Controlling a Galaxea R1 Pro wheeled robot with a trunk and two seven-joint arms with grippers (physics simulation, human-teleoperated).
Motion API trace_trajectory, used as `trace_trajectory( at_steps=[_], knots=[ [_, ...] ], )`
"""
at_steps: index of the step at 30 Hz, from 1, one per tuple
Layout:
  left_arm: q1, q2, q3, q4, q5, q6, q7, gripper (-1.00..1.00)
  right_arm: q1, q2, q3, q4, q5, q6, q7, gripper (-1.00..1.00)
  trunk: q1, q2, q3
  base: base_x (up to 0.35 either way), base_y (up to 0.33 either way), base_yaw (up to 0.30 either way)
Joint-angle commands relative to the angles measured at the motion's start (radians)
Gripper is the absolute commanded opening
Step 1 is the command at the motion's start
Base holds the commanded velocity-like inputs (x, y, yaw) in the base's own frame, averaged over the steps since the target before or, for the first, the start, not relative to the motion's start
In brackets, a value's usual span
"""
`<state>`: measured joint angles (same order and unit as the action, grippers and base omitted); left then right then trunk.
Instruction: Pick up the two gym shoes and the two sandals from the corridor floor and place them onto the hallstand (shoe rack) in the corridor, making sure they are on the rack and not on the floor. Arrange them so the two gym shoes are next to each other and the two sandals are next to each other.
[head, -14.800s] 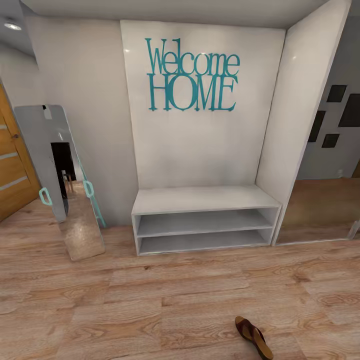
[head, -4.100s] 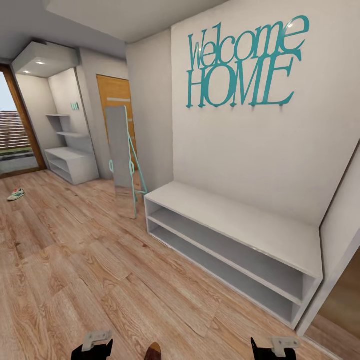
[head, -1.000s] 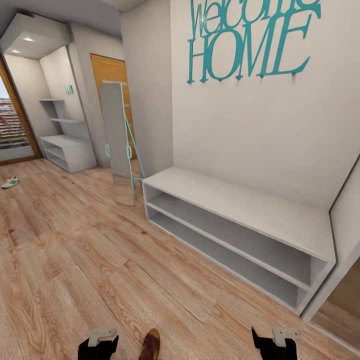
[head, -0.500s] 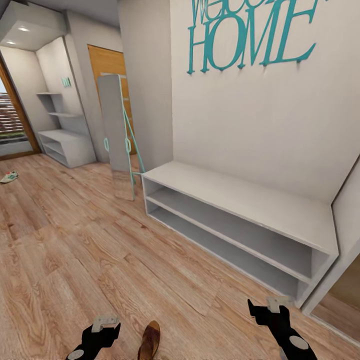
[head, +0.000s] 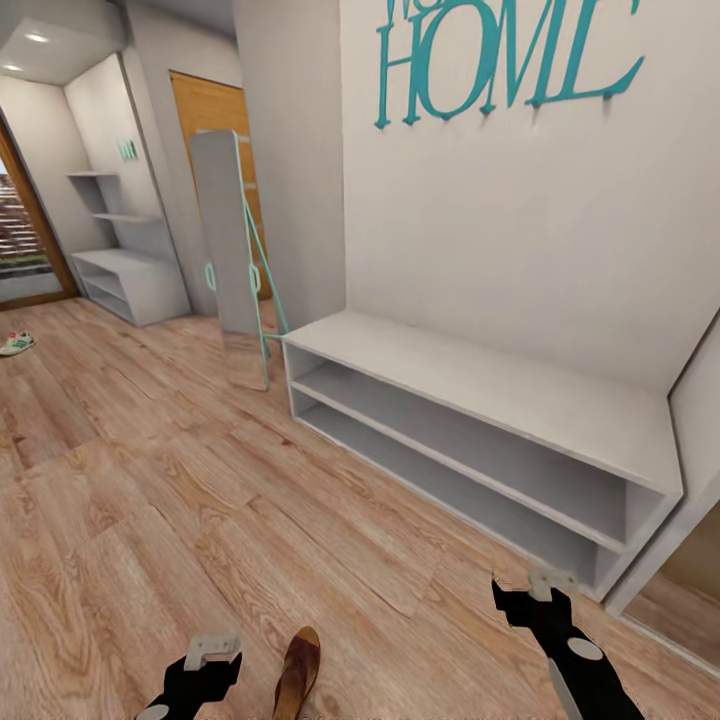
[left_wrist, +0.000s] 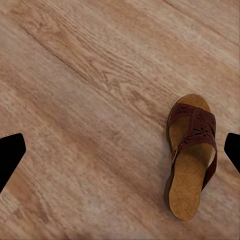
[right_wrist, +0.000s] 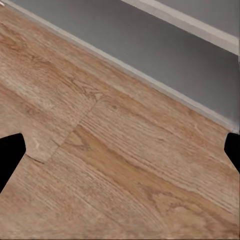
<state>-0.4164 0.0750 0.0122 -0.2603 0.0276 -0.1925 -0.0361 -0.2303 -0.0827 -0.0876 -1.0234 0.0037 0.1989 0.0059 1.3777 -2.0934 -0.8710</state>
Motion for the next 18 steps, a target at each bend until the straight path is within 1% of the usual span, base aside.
trace_trajectory(
  at_steps=[1, 5, 8, 9, 11, 12, 15, 18],
  knots=[
    [0.000, 0.000, 0.001, 0.001, 0.003, -0.003, -0.004, 1.00, -0.001, 0.000, 0.000, 0.005, 0.001, 0.004, 0.001, 1.00, 0.004, -0.008, -0.005, 0.000, 0.000, 0.011],
    [0.000, -0.001, 0.002, 0.002, 0.002, -0.005, -0.004, 1.00, -0.001, 0.000, 0.003, 0.027, 0.002, -0.025, 0.000, 1.00, 0.019, -0.036, -0.018, 0.000, 0.000, 0.005],
    [0.001, 0.000, 0.001, 0.002, 0.002, -0.005, -0.004, 1.00, -0.001, 0.000, 0.004, 0.036, 0.008, -0.064, 0.000, 1.00, 0.031, -0.057, -0.028, 0.000, 0.000, 0.002],
    [0.001, 0.000, 0.001, 0.002, 0.002, -0.005, -0.004, 1.00, -0.001, 0.000, 0.005, 0.050, 0.015, -0.105, 0.000, 1.00, 0.034, -0.064, -0.031, 0.000, 0.000, 0.000],
    [0.001, 0.000, 0.000, 0.002, 0.002, -0.006, -0.004, 1.00, -0.001, 0.000, 0.005, 0.078, 0.026, -0.158, 0.000, 1.00, 0.042, -0.078, -0.038, 0.000, 0.000, 0.000],
    [0.001, 0.000, 0.001, 0.002, 0.002, -0.006, -0.004, 1.00, -0.001, 0.000, 0.004, 0.118, 0.041, -0.217, 0.000, 1.00, 0.046, -0.085, -0.041, 0.000, 0.000, 0.000],
    [0.001, -0.001, 0.001, 0.002, 0.003, -0.007, -0.004, 1.00, -0.002, -0.002, 0.002, 0.187, 0.066, -0.308, -0.001, 1.00, 0.057, -0.106, -0.050, 0.000, 0.000, 0.000],
    [0.001, -0.002, 0.002, 0.003, 0.003, -0.007, -0.004, 1.00, -0.005, -0.002, 0.001, 0.230, 0.090, -0.385, -0.003, 1.00, 0.069, -0.127, -0.060, 0.000, 0.000, 0.000]
  ],
)
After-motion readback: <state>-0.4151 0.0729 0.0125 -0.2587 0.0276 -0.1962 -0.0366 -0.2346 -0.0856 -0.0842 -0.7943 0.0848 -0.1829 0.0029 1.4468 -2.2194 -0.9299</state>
